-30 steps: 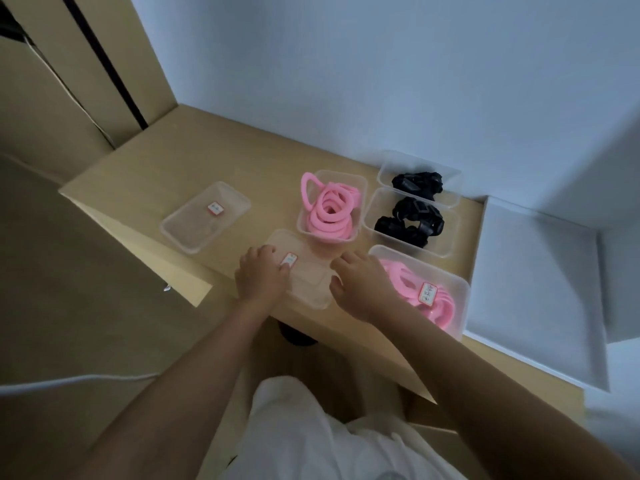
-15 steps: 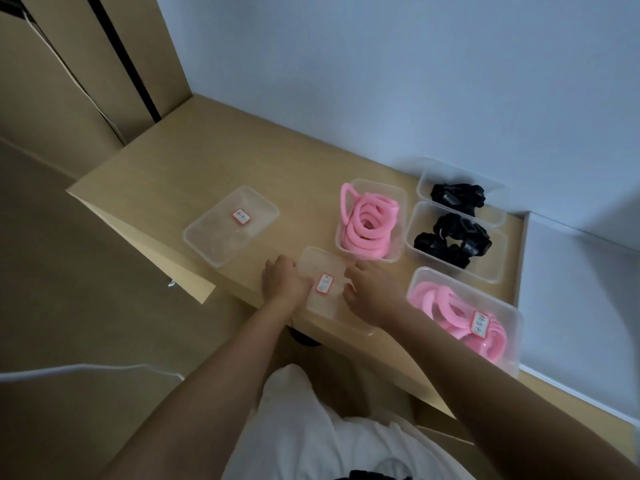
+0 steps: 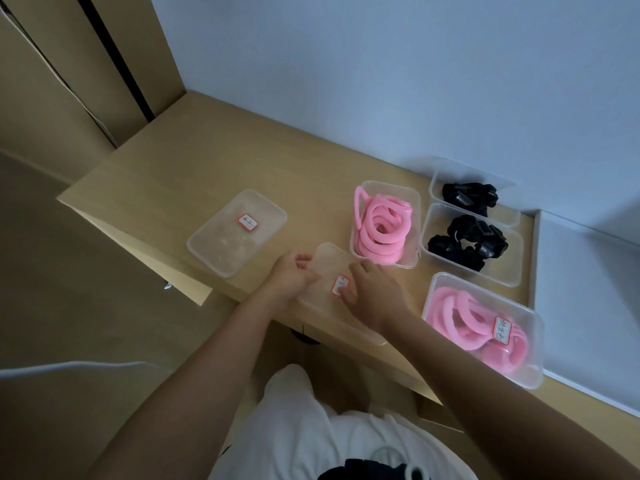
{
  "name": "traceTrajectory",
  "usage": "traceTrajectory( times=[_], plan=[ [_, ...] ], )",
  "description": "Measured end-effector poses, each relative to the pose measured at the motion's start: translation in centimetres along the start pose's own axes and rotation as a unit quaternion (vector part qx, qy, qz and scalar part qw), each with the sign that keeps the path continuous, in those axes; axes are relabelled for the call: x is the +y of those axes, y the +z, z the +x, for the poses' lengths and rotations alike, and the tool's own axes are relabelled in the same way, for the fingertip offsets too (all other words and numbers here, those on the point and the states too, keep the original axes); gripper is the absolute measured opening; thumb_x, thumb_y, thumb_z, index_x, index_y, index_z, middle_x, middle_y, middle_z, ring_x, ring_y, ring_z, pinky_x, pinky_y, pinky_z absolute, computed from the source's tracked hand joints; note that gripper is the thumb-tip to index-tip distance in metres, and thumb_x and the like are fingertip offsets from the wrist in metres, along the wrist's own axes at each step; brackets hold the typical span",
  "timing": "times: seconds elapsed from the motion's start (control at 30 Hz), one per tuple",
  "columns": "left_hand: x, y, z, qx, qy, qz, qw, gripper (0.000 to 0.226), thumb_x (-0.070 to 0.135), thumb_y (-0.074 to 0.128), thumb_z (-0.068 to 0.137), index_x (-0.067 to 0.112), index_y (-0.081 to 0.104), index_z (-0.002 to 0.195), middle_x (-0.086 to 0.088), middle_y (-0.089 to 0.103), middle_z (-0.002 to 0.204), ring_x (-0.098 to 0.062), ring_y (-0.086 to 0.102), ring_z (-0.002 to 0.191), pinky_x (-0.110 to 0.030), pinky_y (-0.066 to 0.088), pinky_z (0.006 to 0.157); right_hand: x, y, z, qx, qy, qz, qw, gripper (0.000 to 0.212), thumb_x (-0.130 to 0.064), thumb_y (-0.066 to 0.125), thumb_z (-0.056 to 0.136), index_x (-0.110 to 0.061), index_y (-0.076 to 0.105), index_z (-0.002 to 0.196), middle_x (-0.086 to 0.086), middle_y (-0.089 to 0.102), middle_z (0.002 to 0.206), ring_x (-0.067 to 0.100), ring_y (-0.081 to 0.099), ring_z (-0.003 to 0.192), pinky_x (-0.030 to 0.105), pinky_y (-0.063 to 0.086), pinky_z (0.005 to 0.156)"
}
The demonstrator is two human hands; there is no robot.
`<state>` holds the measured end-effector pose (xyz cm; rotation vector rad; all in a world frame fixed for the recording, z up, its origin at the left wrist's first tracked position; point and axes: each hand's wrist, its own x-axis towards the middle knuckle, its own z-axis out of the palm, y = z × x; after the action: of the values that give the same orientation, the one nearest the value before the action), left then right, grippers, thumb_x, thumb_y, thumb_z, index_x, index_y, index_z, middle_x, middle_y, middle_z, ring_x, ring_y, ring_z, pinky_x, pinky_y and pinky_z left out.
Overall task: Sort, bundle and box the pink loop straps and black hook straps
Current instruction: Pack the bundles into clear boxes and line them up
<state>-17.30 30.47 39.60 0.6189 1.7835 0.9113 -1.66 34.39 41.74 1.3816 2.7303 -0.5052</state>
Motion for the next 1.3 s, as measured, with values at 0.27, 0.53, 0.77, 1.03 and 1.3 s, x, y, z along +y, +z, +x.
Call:
traceTrajectory(
  times=[0.27, 0.53, 0.77, 1.03, 1.3],
  plan=[
    [5.1, -5.1, -0.3, -0.193, 0.046, -0.05, 0.979, 0.013, 0.008, 0.06, 0.088, 0.017, 0.068, 0.093, 0.014, 0.059, 0.064, -0.001, 0.054, 0.059, -0.021, 0.048, 0.058, -0.4, -1.5, -0.6, 0.144, 0.056, 0.135, 0.979, 0.032, -0.033, 0.053, 0.092, -0.011, 0.053, 0.115, 0.001, 0.058, 0.111, 0.019, 0.055, 0.091, 0.031, 0.043, 0.074],
    [10.2, -2.8, 2.0, -0.182, 0.055, -0.117, 0.975, 0.012, 0.022, 0.056, 0.093, 0.016, 0.065, 0.088, 0.01, 0.063, 0.068, -0.008, 0.057, 0.063, -0.022, 0.048, 0.058, 1.8, -3.8, 1.6, 0.177, 0.145, 0.256, 0.939, 0.025, -0.02, 0.043, 0.098, -0.006, 0.056, 0.081, 0.002, 0.051, 0.068, 0.023, 0.048, 0.068, 0.034, 0.037, 0.062],
    [9.8, 3.4, 5.9, 0.047, 0.169, 0.05, 0.983, 0.025, 0.019, 0.044, 0.096, 0.013, 0.057, 0.076, 0.0, 0.055, 0.077, -0.017, 0.047, 0.08, -0.028, 0.035, 0.069, 6.7, -5.5, 2.3, 0.249, 0.269, 0.334, 0.868, 0.03, -0.013, 0.04, 0.098, 0.006, 0.057, 0.081, 0.016, 0.056, 0.07, 0.028, 0.051, 0.065, 0.038, 0.044, 0.064],
    [8.2, 7.8, 5.7, -0.084, 0.335, 0.428, 0.835, 0.051, 0.017, 0.021, 0.102, 0.009, 0.008, 0.151, -0.009, 0.017, 0.158, -0.021, 0.019, 0.144, -0.034, 0.014, 0.112, 9.0, -6.3, 2.6, 0.294, 0.336, 0.388, 0.806, 0.025, -0.008, 0.04, 0.096, -0.003, 0.058, 0.08, -0.002, 0.052, 0.059, 0.008, 0.047, 0.055, 0.019, 0.038, 0.053],
    [7.9, 6.2, 8.0, -0.193, 0.347, 0.34, 0.853, 0.039, -0.001, 0.03, 0.096, 0.002, 0.055, 0.126, -0.006, 0.02, 0.157, -0.015, 0.011, 0.146, -0.026, 0.007, 0.114, 9.3, -5.6, 4.6, 0.27, 0.354, 0.372, 0.814, 0.027, -0.013, 0.042, 0.097, -0.001, 0.058, 0.079, 0.007, 0.053, 0.064, 0.019, 0.047, 0.062, 0.027, 0.034, 0.059]
  ],
)
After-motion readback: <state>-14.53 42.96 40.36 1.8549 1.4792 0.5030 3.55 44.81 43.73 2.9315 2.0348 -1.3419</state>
